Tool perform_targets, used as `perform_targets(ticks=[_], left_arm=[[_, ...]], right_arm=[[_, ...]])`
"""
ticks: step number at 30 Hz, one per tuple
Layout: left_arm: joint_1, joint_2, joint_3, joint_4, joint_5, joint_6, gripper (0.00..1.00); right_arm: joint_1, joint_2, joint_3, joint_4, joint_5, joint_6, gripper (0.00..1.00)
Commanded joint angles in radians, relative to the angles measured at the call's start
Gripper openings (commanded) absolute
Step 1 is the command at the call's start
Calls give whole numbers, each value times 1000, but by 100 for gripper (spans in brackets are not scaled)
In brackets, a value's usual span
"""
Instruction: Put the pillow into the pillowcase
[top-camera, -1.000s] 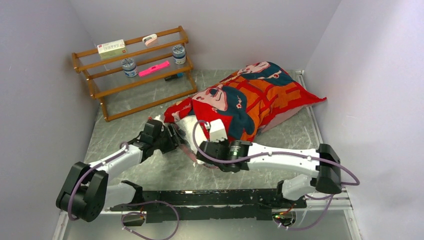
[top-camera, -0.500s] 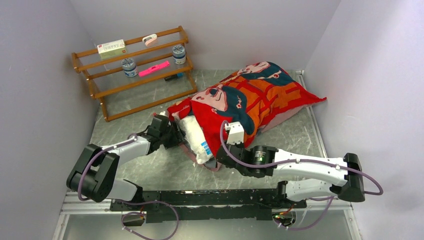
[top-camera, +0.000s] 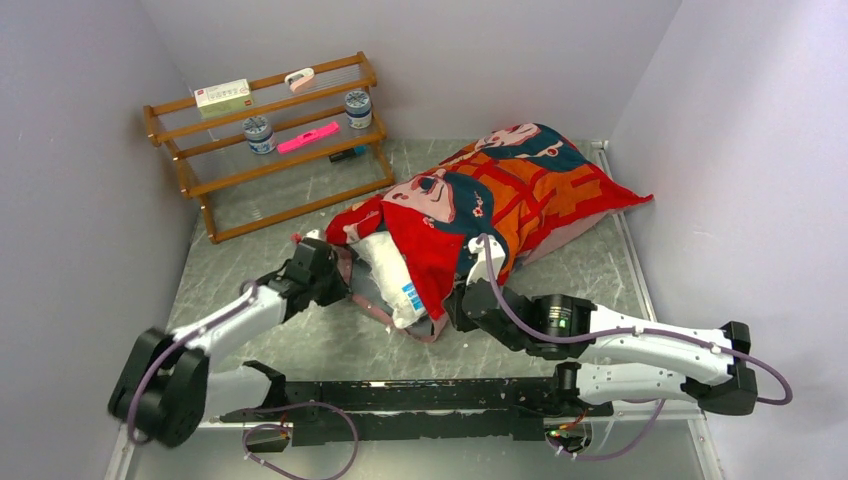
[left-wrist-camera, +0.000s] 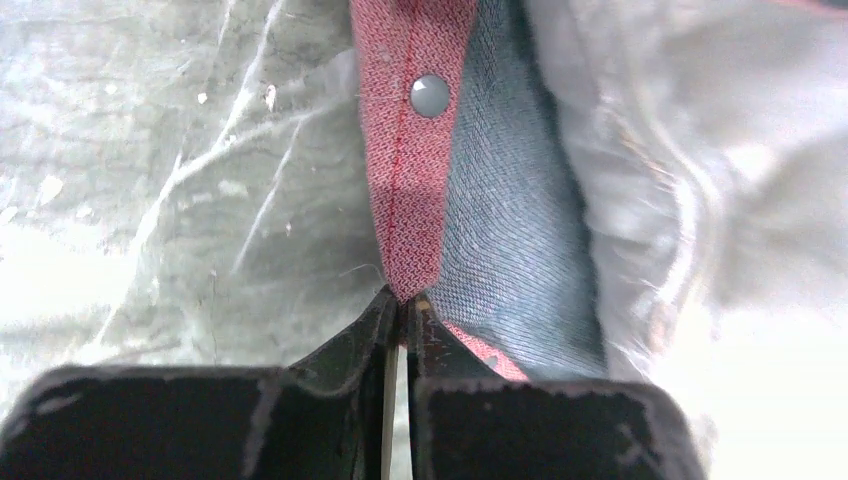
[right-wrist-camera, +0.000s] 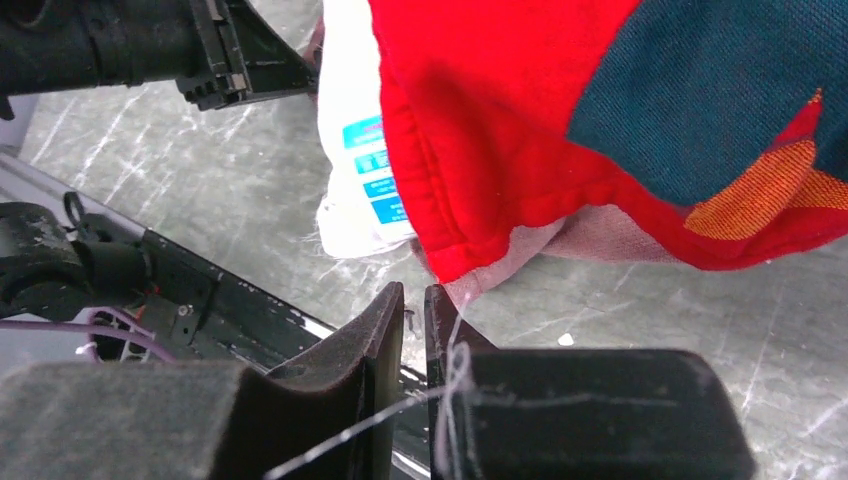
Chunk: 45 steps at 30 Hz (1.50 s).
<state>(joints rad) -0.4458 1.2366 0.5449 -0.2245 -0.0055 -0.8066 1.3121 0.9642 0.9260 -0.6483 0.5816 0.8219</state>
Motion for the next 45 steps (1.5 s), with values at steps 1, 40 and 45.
perform_targets(ticks=[1,40,45], left_arm=[[4,-213,-86,-73,-52,-114,10],[130,69,70,259,-7,38,38],[248,143,74,356,67,-3,38]], right_arm=[[5,-39,-27,88,-23,-47,18],[12,45,-44,232,-77,-126,29],[54,127,-37,129,32,-59,41]])
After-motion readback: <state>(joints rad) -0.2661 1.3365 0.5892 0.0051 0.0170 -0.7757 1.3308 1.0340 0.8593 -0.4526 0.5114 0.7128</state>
